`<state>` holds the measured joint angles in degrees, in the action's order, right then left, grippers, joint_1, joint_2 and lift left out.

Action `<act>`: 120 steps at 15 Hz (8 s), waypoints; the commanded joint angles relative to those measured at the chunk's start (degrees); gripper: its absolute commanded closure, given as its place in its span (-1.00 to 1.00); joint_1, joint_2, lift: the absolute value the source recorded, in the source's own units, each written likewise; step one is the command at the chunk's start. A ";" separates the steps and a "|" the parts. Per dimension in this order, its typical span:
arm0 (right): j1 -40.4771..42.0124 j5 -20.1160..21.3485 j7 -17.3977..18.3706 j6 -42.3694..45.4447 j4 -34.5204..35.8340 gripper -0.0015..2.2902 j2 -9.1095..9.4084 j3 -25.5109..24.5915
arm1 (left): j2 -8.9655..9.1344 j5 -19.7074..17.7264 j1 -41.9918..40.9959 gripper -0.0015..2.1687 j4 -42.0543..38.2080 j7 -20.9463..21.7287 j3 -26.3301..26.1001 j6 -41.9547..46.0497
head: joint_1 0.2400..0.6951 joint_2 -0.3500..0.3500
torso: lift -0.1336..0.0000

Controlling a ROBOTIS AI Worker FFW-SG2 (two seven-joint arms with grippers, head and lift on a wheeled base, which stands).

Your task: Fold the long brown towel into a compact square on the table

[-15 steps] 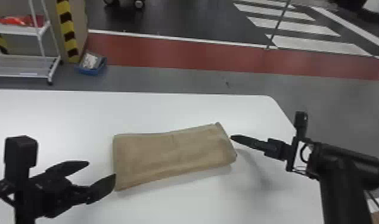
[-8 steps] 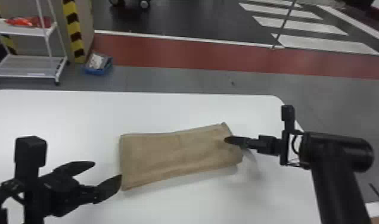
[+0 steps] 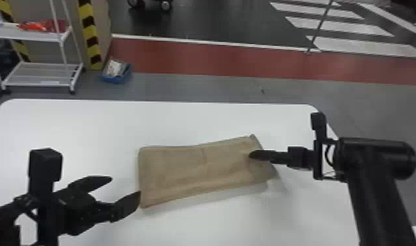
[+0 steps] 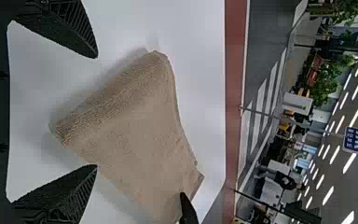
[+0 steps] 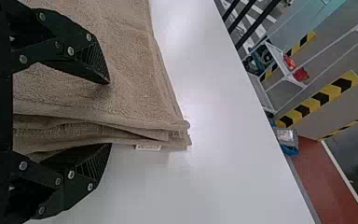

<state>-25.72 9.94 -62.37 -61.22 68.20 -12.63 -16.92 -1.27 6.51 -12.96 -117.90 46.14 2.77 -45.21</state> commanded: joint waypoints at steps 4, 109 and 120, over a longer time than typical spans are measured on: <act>-0.38 0.35 -0.65 -6.77 1.76 -0.66 -0.99 -0.48 | -0.13 0.44 0.30 -0.97 0.12 0.09 -0.23 -0.63 | 1.00 -0.55 | -0.84; -2.58 -1.32 -15.96 -12.75 10.99 0.75 10.34 21.49 | -0.40 5.10 4.26 -0.96 1.79 0.62 -0.84 -6.26 | 1.00 0.23 | -0.84; 13.07 3.95 -15.96 -16.44 31.47 0.76 1.47 20.18 | -0.40 -0.97 18.84 -0.56 17.09 -1.58 0.21 -2.21 | 1.00 0.14 | -0.84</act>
<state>-15.89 11.91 -77.96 -79.25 95.87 -10.31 4.28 -1.65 6.27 4.37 -102.93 44.51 3.05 -47.77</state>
